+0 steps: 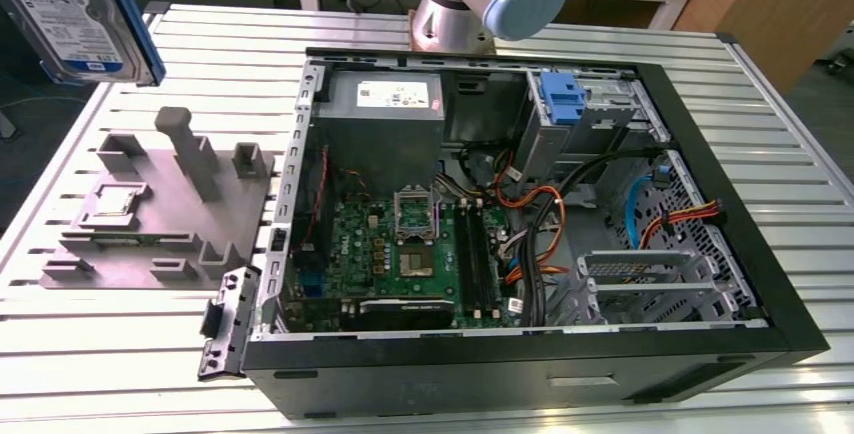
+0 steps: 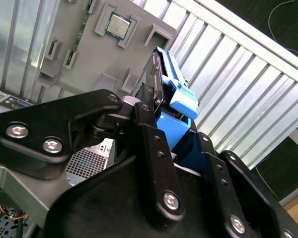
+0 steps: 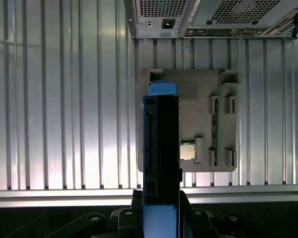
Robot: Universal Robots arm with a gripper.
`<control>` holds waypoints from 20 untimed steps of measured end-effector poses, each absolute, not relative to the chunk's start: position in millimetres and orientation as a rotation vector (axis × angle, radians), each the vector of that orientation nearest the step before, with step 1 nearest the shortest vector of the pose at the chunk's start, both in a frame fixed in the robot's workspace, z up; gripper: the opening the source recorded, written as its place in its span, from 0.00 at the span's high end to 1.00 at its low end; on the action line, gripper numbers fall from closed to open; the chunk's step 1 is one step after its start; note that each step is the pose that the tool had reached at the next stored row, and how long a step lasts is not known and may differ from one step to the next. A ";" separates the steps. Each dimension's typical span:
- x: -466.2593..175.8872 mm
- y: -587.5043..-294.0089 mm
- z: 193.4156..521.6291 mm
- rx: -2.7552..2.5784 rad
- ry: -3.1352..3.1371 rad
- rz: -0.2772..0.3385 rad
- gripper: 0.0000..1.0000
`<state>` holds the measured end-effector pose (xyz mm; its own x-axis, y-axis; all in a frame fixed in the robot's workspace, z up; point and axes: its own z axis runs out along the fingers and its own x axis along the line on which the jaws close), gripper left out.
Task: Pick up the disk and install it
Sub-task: 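Pick up the disk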
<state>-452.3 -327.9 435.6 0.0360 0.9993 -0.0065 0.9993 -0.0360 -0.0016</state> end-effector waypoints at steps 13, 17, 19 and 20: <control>-452.3 -327.9 439.8 2.259 2.179 -0.009 0.63; -452.3 -327.9 441.9 2.259 2.179 -0.009 0.63; -452.3 -327.9 442.9 2.259 2.179 -0.009 0.63; -452.3 -327.9 443.4 2.259 2.179 -0.009 0.63</control>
<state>-452.3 -327.9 443.4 0.0360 0.9993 -0.0065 0.9993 -0.0361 -0.0015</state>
